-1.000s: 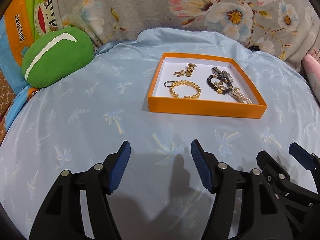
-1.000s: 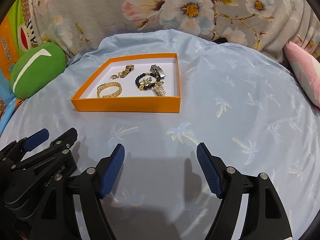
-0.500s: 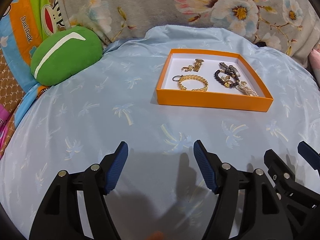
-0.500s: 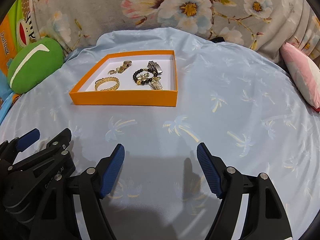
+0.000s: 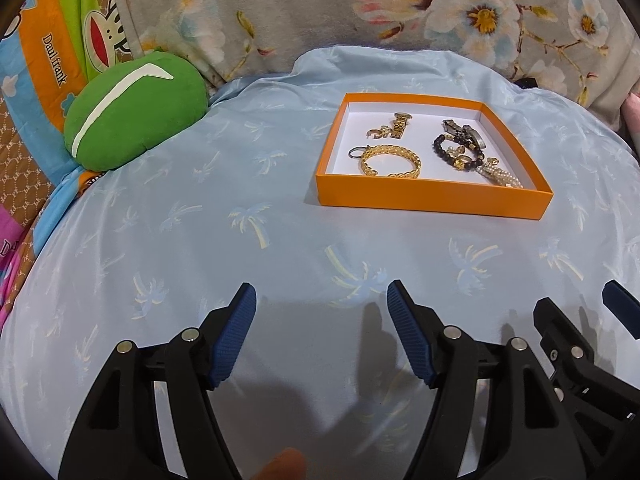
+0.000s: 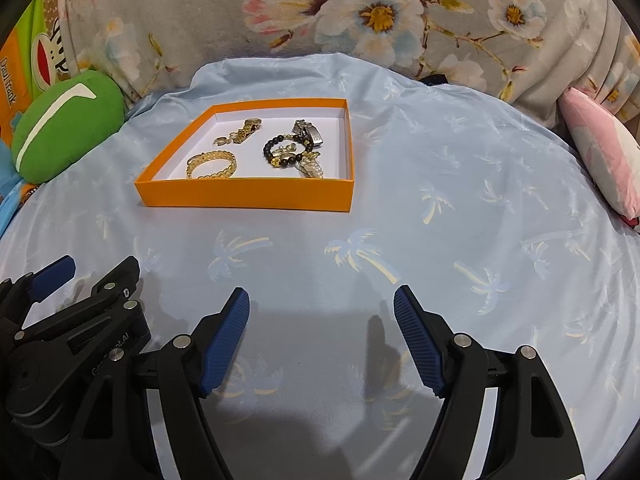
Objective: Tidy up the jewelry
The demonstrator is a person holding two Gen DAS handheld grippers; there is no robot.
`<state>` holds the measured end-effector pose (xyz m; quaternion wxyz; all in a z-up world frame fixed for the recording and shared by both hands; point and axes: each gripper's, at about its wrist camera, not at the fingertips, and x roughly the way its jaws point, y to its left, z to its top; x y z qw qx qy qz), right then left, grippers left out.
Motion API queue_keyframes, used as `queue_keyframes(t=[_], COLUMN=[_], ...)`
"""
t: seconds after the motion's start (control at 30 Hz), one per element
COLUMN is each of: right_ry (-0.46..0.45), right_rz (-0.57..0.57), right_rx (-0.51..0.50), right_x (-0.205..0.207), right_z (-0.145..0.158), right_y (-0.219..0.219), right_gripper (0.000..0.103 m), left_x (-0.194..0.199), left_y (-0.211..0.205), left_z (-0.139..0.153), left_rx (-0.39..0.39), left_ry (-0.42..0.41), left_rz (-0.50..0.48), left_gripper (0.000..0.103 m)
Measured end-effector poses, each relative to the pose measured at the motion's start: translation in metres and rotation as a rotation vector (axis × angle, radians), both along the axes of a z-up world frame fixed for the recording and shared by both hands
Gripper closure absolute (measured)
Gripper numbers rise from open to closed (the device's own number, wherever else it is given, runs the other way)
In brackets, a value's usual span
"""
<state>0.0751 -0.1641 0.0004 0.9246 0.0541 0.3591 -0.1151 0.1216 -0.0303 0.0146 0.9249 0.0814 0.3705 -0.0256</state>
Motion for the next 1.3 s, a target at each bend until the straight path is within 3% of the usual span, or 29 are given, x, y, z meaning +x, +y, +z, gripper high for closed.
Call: queue_keyframes(t=[1.3], right_ry=[0.008], right_rz=[-0.005], right_rx=[-0.011], right_x=[-0.0013], right_z=[-0.0011], right_y=[-0.004], right_gripper=[0.03], left_x=[0.0035], left_y=[0.0023], left_z=[-0.0061], left_rx=[0.012], left_ry=[0.03], left_rz=[-0.005], left_gripper=[0.037])
